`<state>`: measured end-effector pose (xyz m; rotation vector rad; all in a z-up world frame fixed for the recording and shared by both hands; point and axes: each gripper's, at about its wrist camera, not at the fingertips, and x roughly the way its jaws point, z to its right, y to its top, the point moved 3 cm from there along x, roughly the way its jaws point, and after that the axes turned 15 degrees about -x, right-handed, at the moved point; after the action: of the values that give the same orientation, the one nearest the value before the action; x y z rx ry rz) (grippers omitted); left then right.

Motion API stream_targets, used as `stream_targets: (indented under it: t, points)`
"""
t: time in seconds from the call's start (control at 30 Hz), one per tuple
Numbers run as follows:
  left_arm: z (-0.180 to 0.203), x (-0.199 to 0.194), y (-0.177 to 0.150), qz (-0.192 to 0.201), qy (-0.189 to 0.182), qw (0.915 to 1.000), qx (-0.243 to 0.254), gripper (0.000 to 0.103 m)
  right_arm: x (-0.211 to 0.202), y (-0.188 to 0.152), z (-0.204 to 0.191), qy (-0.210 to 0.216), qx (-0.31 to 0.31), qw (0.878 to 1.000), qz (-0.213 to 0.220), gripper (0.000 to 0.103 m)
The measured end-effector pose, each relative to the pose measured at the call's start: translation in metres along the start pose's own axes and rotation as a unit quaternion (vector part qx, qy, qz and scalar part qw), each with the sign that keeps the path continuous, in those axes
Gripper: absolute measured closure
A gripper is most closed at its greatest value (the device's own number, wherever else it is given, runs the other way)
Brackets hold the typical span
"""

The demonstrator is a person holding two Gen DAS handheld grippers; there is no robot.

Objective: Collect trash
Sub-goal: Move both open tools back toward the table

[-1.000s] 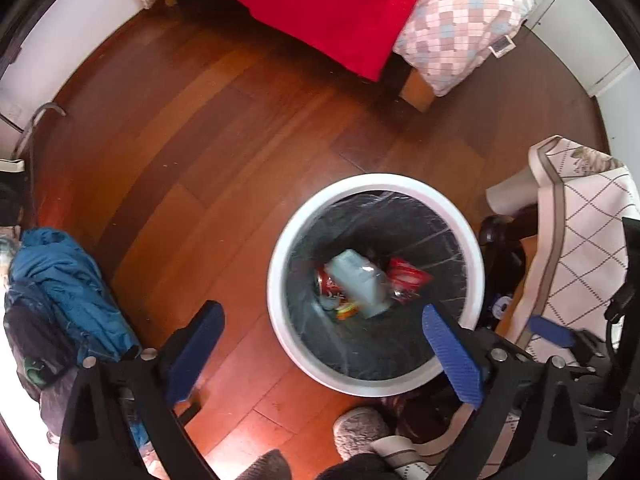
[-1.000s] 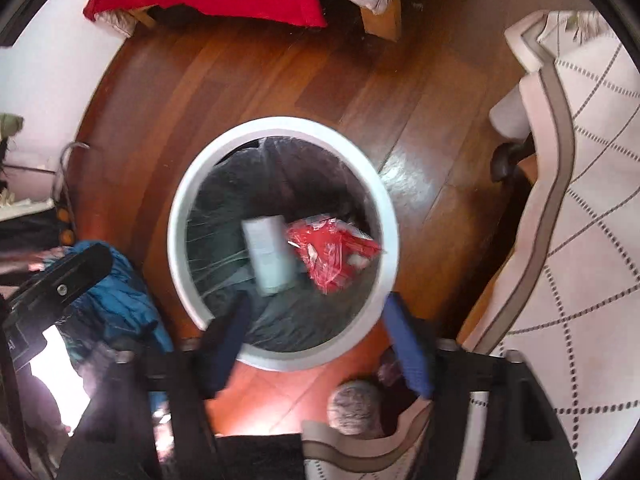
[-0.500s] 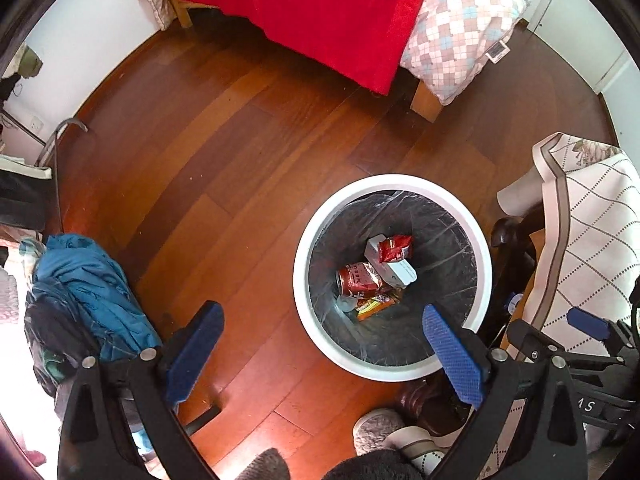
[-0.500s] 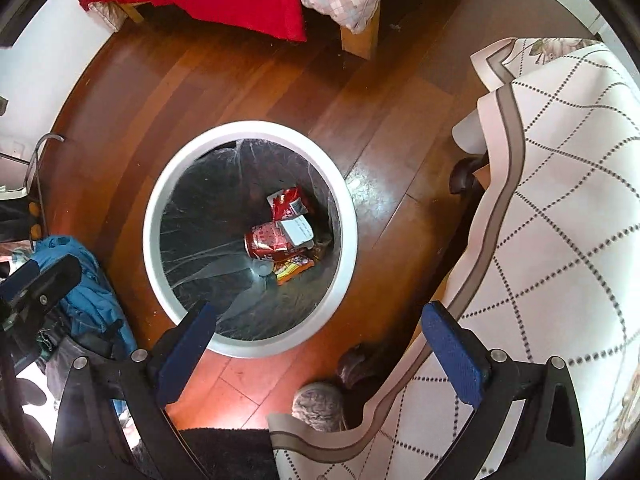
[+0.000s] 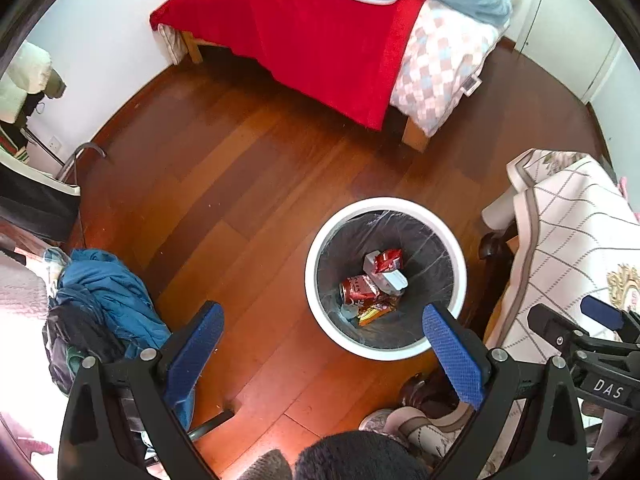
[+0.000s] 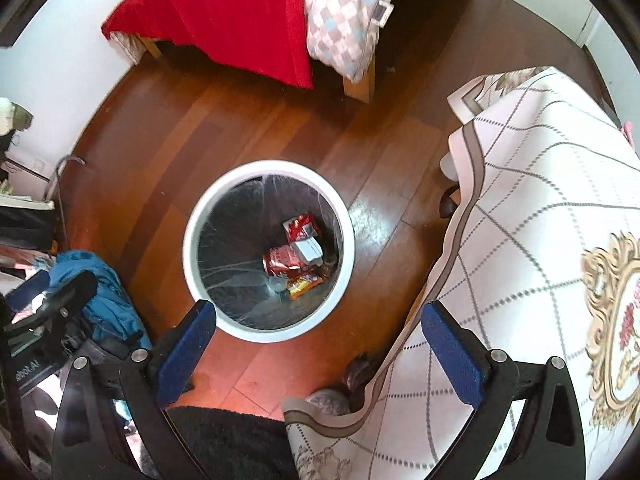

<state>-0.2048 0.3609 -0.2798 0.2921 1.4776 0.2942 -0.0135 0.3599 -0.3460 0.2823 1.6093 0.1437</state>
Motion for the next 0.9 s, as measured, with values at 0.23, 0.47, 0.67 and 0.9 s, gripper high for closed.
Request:
stream_targets:
  t: [0.23, 0.47, 0.67, 0.9]
  points:
    - [-0.003, -0.06, -0.011, 0.045, -0.016, 0.9989, 0.002, 0.001, -0.065, -0.016, -0.005, 0.012, 0.005, 0.998, 0.056, 0.0]
    - [0.003, -0.119, -0.03, 0.08, -0.036, 0.9962, 0.0, 0.001, -0.132, -0.042, 0.001, 0.04, 0.024, 0.993, 0.113, 0.0]
    - [0.044, -0.148, -0.059, 0.09, -0.068, 0.9934, 0.021, 0.001, -0.182, -0.091, 0.029, 0.082, 0.076, 0.981, 0.156, 0.0]
    - [0.164, -0.124, -0.119, 0.042, -0.107, 0.9875, 0.109, 0.001, -0.218, -0.186, 0.144, 0.03, 0.198, 0.965, 0.167, 0.0]
